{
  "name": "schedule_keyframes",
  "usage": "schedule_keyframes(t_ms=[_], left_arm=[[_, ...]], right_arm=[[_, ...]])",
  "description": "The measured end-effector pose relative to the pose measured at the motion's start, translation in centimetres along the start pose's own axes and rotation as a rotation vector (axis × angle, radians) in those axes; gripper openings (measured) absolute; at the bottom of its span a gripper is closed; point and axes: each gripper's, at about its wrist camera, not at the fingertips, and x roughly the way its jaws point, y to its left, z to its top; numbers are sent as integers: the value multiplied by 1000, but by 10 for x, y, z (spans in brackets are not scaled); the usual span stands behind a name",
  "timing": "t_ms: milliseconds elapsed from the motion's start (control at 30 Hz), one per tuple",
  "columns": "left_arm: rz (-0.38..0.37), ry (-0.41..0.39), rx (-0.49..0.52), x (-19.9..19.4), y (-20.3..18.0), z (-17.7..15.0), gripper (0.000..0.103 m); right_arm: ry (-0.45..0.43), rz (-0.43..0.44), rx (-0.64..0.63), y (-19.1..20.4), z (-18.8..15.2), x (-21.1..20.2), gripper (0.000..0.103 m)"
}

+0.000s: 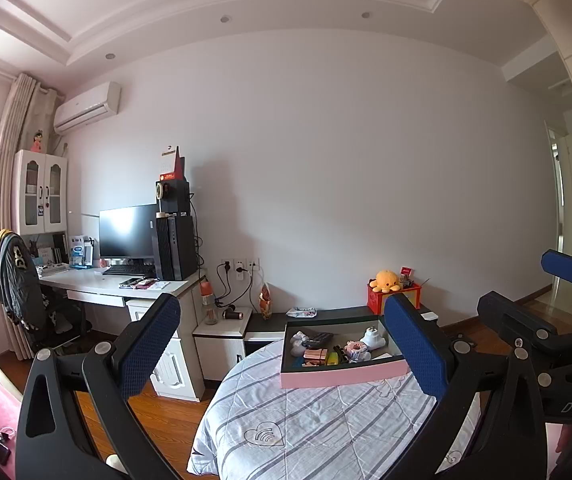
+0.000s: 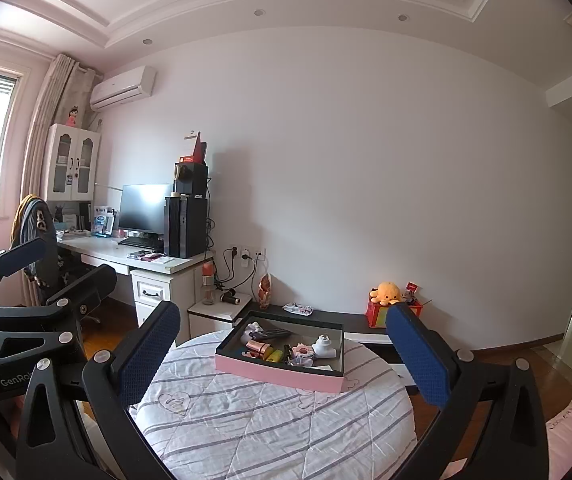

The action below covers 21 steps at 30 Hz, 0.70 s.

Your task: Organize rigid objects

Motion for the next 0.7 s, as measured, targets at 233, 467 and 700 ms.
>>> schedule_keyframes(t_ms=[233, 467, 700], left_arm=[[-2, 2, 3, -3, 1, 1, 103], [-3, 2, 3, -3, 1, 1, 103], [-3, 1, 3, -3, 1, 1, 103]], right_arm=[[2, 3, 2, 0, 0, 1, 103], [3, 1, 1, 0, -2, 0, 103], [4, 0, 0, 0, -2, 0, 103]])
